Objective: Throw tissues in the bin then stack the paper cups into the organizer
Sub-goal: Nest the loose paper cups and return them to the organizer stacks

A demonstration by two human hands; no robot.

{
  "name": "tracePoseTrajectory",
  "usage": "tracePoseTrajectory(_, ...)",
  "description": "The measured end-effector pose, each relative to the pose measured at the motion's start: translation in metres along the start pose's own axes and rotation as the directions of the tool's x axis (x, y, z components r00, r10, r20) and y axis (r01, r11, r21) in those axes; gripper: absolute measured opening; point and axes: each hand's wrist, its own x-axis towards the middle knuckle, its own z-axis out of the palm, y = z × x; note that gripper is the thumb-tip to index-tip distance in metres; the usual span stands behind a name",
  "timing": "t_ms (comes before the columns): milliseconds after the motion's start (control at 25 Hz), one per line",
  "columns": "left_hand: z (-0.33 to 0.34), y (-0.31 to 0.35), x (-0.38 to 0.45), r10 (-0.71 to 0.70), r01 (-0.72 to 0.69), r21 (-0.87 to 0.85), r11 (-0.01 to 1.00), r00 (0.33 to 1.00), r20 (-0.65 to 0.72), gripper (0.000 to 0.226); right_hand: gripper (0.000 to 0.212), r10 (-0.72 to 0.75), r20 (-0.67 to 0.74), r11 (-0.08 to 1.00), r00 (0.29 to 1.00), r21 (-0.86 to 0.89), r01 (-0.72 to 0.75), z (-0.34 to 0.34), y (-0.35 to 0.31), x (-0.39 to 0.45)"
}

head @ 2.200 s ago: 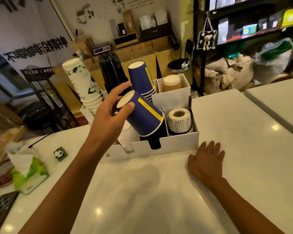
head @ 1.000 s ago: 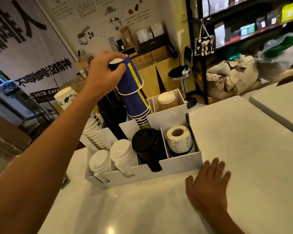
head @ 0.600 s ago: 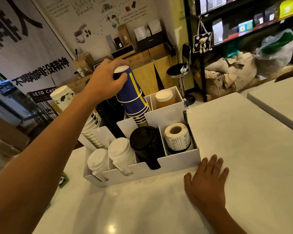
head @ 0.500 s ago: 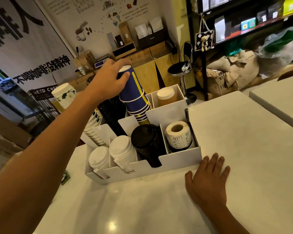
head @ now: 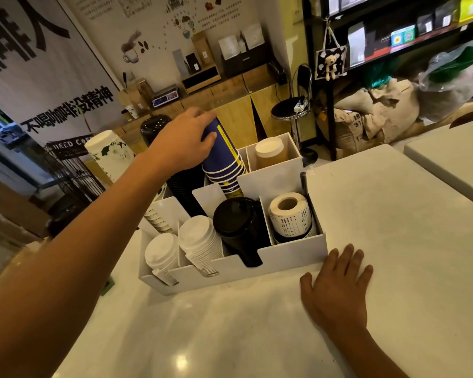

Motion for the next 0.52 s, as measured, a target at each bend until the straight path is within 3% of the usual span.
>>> tracePoseTrajectory(240,0.022,0.011,-0.012,-0.071,0.064,-0.075,0.995,0.993,-0.091,0.054,0.086,0.0,-0.005,1.0,1.0,0.022,0.0,-0.001,-0.001,0.0)
tracePoseTrajectory(520,0.0,0.018,-0.013,-0.085,0.091,-0.102,0.991,0.995,0.059,0.044,0.086,-0.006,0.021,1.0,1.0,-0.007,0.006,-0.005,0.0,0.0)
